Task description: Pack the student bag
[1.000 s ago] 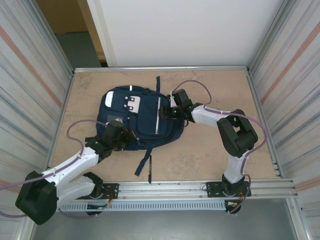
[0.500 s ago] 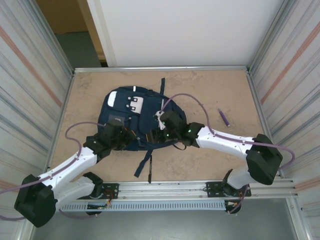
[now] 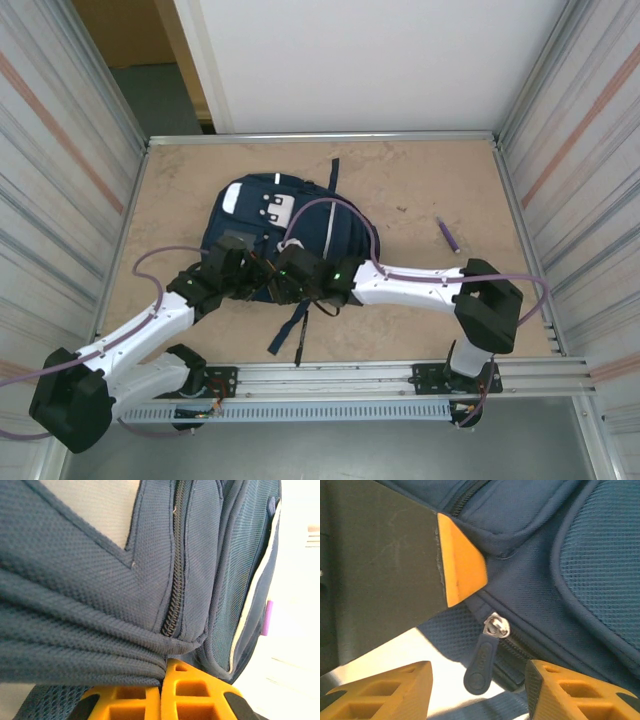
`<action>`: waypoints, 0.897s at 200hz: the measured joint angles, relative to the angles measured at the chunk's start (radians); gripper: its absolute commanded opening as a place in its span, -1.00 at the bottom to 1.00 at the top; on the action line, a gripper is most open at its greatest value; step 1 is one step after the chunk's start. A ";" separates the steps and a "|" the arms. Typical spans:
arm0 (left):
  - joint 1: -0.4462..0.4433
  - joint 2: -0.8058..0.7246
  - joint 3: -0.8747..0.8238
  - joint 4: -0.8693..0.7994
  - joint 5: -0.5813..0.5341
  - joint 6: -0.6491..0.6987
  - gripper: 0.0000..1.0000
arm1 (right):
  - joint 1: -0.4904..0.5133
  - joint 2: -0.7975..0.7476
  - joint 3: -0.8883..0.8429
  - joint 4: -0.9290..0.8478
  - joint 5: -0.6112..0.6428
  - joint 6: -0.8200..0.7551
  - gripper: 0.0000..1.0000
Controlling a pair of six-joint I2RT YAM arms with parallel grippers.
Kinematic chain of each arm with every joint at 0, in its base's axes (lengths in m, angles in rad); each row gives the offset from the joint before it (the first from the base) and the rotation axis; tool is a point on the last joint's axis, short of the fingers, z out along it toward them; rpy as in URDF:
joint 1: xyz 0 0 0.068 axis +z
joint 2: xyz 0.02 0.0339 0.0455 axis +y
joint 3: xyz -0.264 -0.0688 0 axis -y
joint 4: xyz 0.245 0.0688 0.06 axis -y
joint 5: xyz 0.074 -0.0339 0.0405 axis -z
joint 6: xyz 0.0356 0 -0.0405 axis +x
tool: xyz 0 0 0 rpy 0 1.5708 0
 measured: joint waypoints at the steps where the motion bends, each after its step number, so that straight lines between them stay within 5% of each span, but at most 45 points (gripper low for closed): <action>1: 0.000 0.000 0.000 0.000 0.000 -0.001 -1.00 | 0.002 0.001 0.001 -0.002 0.006 0.002 0.03; 42: 0.008 0.000 0.000 0.004 0.028 -0.025 -1.00 | 0.100 0.068 0.056 -0.099 0.286 0.019 -0.10; 105: 0.018 0.000 0.002 0.011 0.065 -0.039 -1.00 | 0.128 0.146 0.156 -0.172 0.472 0.019 -0.80; 145: 0.030 0.001 0.003 0.010 0.080 -0.043 -1.00 | 0.089 0.138 0.166 -0.185 0.358 0.034 -1.00; 179: 0.061 0.003 0.003 0.013 0.109 -0.042 -1.00 | -0.055 0.058 0.103 -0.114 0.005 0.092 -1.00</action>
